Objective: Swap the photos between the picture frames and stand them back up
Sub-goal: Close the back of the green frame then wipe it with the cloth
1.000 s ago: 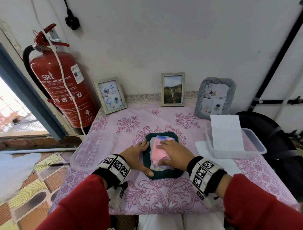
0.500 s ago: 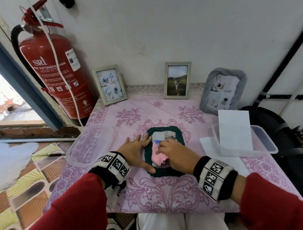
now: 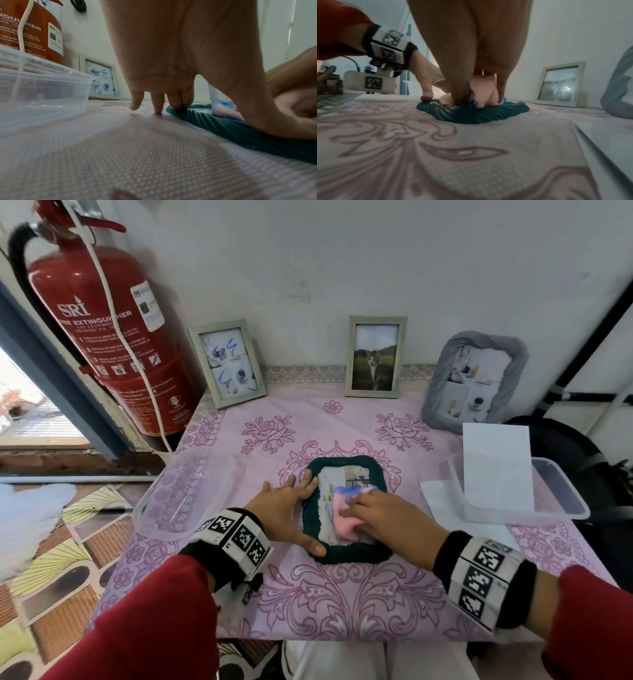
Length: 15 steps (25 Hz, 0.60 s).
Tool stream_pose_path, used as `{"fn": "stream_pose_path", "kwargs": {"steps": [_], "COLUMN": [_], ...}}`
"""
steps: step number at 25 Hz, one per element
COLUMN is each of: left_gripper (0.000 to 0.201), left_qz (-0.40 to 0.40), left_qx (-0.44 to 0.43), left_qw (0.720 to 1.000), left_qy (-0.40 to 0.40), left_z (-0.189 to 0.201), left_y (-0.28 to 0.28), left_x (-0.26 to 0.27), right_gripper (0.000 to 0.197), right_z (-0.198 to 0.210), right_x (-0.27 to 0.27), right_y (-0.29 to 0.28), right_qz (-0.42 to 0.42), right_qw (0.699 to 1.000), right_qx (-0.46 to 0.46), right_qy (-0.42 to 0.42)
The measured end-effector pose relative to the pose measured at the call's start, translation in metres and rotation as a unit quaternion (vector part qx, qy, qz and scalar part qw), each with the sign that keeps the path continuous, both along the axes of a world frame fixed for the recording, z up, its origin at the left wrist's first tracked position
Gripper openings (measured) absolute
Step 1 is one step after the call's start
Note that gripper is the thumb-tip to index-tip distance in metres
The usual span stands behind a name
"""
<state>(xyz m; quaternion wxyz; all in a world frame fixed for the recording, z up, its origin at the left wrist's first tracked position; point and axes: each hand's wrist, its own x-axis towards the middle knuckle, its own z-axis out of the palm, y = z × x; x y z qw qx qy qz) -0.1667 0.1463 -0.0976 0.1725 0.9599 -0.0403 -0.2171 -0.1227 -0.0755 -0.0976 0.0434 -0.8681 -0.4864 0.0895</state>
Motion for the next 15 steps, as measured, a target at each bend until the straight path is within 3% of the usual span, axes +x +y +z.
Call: {"fn": "stream_pose_path", "kwargs": {"steps": [6,11,15], "left_gripper": [0.125,0.125,0.126], "left_qz": [0.004,0.011,0.015], "left_qx": [-0.009,-0.010,0.001], "left_qw": [1.000,1.000,1.000], "left_qy": [0.003,0.010,0.021], "left_z": [-0.001,0.001,0.004], "left_y": [-0.001,-0.001,-0.002], "left_x": [0.000,-0.001,0.000], "right_gripper": [0.037,0.038,0.042], "right_z": [0.005,-0.004,-0.005], "right_x": [0.042,0.014,-0.013], "right_y": [0.033,0.035,0.010], "right_qz": [-0.022,0.048,0.069], "right_qw": [1.000,0.998,0.997], "right_qx": [0.003,-0.012,0.017], "right_qy": [0.006,-0.032,-0.007]}}
